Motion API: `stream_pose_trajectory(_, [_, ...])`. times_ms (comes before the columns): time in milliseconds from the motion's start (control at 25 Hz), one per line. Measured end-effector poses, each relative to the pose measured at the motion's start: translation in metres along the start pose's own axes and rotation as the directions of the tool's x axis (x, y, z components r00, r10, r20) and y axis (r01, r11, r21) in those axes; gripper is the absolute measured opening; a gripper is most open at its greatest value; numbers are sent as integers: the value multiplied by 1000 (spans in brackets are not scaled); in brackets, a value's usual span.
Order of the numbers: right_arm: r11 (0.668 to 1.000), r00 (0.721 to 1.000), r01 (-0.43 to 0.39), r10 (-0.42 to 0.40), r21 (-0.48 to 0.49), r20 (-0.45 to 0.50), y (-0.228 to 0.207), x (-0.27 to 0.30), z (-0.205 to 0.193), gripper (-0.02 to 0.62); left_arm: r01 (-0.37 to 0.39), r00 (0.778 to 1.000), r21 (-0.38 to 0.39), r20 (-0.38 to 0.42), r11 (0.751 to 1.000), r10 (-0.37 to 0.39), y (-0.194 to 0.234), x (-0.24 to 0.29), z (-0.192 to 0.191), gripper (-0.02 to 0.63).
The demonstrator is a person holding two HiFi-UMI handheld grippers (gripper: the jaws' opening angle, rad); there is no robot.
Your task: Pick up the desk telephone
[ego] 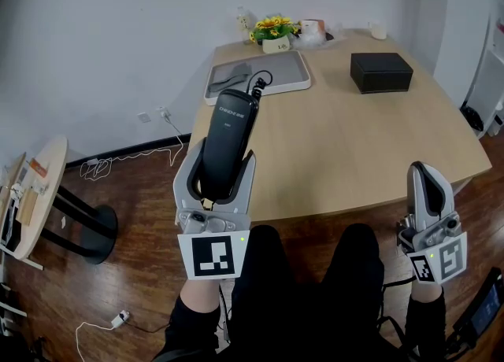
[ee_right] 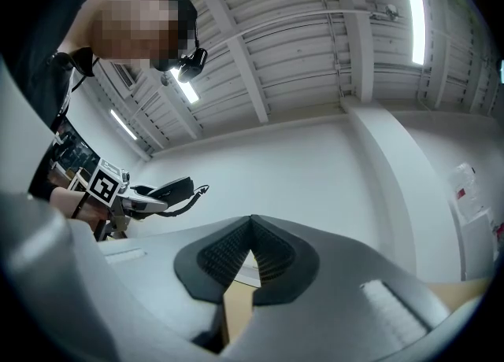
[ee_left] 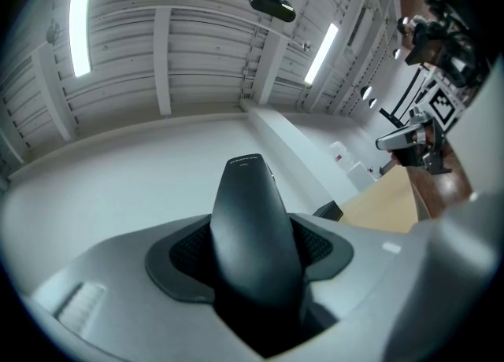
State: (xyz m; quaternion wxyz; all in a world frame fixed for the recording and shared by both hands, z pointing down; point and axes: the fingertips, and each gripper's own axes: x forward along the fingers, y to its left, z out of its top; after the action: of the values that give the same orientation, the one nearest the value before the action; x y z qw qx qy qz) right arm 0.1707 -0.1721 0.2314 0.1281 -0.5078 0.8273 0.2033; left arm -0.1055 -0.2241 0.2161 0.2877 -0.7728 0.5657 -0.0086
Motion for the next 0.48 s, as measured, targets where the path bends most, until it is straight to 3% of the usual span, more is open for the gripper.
stream_pose_trajectory(480, [1000,1000,5,-6,-6,-6,-1,-1,-1,0,-1,1000,-8,-3,1000,1,1,0,-2,264])
